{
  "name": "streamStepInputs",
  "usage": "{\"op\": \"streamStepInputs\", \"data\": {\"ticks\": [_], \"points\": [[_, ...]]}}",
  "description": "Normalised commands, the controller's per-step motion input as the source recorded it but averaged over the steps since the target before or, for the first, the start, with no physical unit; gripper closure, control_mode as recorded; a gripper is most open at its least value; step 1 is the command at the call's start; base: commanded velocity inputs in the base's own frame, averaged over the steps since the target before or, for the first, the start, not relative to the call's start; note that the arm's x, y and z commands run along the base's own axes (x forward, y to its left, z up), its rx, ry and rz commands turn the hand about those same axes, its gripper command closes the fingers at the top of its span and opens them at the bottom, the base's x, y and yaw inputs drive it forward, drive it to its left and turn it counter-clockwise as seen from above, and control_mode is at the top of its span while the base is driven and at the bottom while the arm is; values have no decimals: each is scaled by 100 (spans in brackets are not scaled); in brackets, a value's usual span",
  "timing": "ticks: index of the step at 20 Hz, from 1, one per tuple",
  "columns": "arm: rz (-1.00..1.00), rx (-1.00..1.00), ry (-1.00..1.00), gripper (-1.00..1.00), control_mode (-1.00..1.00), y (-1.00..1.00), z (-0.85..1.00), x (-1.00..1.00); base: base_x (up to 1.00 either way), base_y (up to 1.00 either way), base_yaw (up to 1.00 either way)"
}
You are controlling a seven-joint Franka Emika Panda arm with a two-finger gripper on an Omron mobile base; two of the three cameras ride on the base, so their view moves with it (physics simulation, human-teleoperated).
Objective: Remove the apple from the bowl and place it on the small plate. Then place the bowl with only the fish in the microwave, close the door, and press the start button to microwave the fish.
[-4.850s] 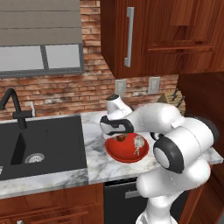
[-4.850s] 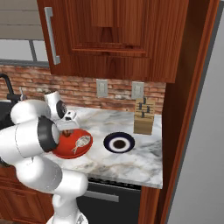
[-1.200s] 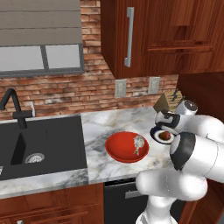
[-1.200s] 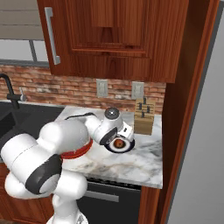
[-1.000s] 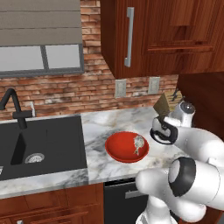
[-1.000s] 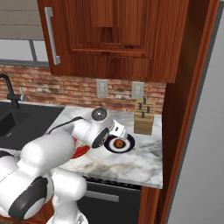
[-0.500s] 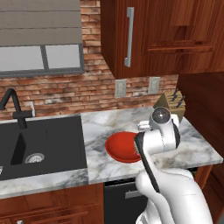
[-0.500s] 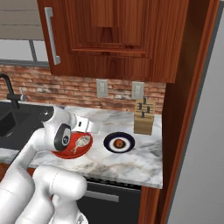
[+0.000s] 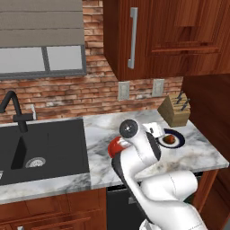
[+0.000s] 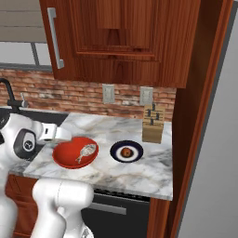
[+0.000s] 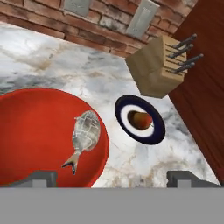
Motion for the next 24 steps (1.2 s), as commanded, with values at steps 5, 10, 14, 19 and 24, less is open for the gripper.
{"op": "streamStepInputs", "data": {"ticks": [5, 10, 14, 19, 24], "points": [[0, -12, 18, -100, -100, 65, -41, -24, 0, 0, 0], [0, -6, 22, -100, -100, 68, -21, -9, 0, 0, 0], [0, -8, 23, -100, -100, 64, -25, 0, 0, 0, 0], [0, -8, 23, -100, -100, 33, -25, 18, 0, 0, 0], [0, -4, 18, -100, -100, 16, -25, 48, 0, 0, 0]]}}
